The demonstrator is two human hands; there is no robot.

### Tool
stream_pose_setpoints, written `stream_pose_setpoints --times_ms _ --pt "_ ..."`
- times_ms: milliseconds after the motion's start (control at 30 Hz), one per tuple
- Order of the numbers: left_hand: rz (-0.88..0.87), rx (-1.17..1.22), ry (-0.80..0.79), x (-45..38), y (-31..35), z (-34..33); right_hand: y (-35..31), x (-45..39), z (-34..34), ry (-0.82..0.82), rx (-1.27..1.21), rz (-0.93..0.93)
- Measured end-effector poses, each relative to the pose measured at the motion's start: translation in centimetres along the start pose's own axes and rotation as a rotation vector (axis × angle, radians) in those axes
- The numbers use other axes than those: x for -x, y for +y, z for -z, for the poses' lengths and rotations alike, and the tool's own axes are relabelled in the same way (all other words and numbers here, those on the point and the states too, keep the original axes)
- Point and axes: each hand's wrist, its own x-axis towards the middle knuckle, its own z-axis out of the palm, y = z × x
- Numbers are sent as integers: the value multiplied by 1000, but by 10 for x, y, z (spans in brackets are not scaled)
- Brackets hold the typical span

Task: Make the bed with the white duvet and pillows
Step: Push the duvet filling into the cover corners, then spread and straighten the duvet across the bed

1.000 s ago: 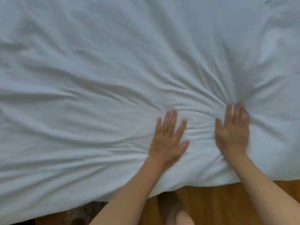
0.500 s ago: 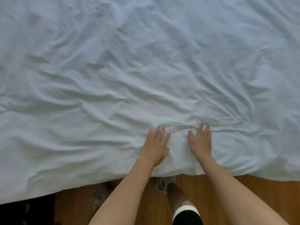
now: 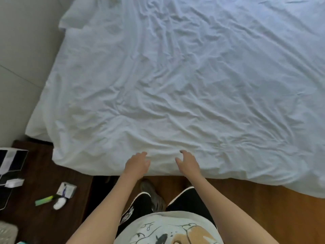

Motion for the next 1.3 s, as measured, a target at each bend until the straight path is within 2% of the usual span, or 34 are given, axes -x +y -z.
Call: stream_pose_setpoints --times_ms 167,367,567,733,1000,1300 --pt "61 196 11 33 -25 -3 -25 33 -16 -60 25 -34" --pt "73 225 108 21 -42 34 -62 16 -9 -33 37 5" --pt "41 231 232 -26 -81 102 -139 -21 -13 29 117 61" --pt "39 263 277 -51 -128 157 -225 -36 -28 80 132 76" --pt "137 323 422 -91 -197 238 -346 -82 -32 168 145 191" --pt "248 373 506 -114 -236 293 -434 -154 -27 86 247 265"
